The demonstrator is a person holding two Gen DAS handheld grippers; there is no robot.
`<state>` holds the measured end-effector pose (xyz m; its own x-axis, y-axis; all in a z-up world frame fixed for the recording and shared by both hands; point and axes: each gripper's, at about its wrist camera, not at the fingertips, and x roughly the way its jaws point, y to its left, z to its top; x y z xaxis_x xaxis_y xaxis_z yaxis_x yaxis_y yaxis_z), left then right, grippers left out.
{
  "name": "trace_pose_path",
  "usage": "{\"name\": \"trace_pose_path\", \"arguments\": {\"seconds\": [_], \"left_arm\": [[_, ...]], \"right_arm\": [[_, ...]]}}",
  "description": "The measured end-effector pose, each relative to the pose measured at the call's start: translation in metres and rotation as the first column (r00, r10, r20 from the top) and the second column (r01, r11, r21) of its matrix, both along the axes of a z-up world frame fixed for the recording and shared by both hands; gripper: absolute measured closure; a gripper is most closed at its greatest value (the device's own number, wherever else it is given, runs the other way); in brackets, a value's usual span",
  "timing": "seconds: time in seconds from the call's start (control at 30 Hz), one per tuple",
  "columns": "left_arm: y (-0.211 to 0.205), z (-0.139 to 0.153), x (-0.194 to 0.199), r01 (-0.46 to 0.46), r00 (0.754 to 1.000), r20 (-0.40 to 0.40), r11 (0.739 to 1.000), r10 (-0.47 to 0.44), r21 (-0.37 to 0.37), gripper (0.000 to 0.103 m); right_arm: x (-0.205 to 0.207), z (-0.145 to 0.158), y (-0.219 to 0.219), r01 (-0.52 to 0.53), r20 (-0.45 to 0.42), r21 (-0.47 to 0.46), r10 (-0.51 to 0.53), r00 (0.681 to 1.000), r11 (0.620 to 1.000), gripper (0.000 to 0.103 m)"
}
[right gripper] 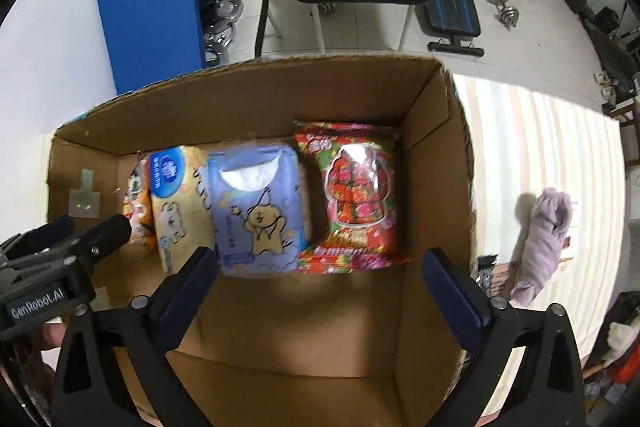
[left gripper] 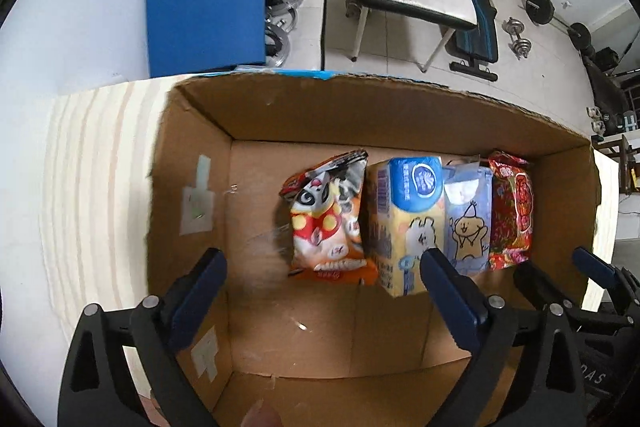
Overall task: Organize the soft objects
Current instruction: 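Carry both snack bags into the box beside the tissue packs and release, then grasp the lilac cloth with the left gripper while the right grasps the white cigarette box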
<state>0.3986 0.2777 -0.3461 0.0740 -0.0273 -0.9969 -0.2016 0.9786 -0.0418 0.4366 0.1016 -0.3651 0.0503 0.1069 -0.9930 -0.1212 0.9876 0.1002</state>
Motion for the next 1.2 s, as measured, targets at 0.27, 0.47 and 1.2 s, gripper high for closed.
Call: {"name": "trace_pose_path", "arguments": {"seconds": [0.27,0.47,1.2], "left_arm": [[-0.007,0.035,-0.031,0.006,0.995,0.098,0.998,-0.012,0.067,0.004],[-0.017,0.063,-0.063,-0.012,0.986,0.167,0.996,-0.002,0.084,0.004],[-0.121,0.167,-0.112,0.077,0.941,0.322,0.993,-0.102,0.089,0.004]], "right_arm": [[-0.027,0.02,0.001,-0.051,0.043,-0.026,0.052,0.998,0.998,0.0],[-0.057,0.05,-0.007,-0.06,0.108,-0.025,0.063,0.992,0.998,0.0],[-0.135,0.14,-0.114,-0.005,0.229,0.236,-0.051,0.972,0.972,0.0]]}}
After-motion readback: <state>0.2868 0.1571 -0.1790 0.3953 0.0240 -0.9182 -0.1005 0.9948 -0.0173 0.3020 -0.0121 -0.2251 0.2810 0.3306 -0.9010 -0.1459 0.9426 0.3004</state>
